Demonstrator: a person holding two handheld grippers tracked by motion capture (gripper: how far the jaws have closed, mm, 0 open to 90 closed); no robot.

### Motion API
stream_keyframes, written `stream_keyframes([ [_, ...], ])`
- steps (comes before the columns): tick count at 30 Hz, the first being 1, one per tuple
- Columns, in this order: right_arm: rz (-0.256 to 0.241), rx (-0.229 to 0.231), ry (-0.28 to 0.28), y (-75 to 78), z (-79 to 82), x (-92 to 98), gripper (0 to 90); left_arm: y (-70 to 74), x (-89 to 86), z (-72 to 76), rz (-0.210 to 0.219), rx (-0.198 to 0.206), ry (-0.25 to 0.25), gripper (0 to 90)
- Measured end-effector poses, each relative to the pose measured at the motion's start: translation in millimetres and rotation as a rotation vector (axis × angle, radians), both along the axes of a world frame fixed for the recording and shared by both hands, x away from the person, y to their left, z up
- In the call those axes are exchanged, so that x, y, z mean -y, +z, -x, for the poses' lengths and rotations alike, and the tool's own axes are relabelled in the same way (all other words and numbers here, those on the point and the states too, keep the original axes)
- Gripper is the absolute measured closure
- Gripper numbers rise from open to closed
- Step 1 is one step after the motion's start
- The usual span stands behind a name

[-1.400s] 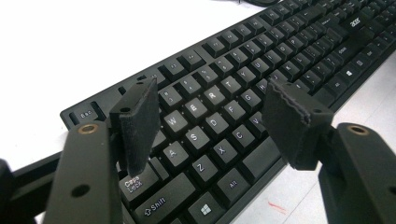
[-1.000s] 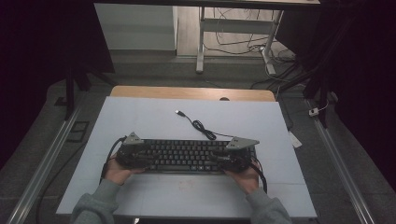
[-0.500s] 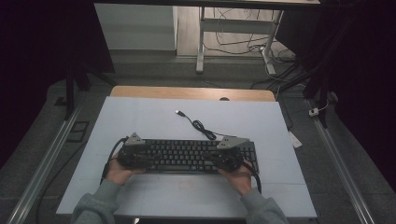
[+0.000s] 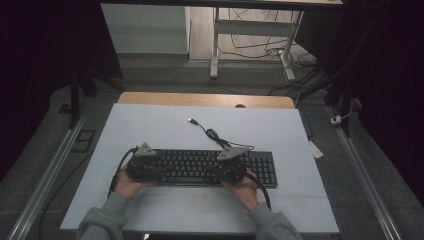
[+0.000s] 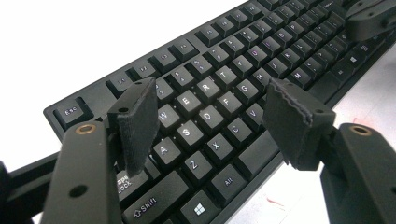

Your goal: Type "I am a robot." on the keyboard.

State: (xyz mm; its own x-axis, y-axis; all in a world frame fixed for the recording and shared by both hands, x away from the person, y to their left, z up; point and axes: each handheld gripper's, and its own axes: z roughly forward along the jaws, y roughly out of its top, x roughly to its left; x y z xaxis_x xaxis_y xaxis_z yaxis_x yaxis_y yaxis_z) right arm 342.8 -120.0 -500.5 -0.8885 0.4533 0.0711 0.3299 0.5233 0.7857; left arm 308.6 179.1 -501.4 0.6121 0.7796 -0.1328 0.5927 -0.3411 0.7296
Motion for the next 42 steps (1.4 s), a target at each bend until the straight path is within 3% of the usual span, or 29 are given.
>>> stream_keyframes([
  [23, 0.049, -0.023, 0.032, -13.4, -3.6, -30.3, 89.4, -1.1, 0.7, -0.1, -0.013, -0.001, -0.007, 34.9],
  [42, 0.067, -0.016, 0.030, -17.9, -5.5, -34.1, 89.4, -1.6, 0.7, -0.1, -0.019, -0.005, -0.013, 34.8],
])
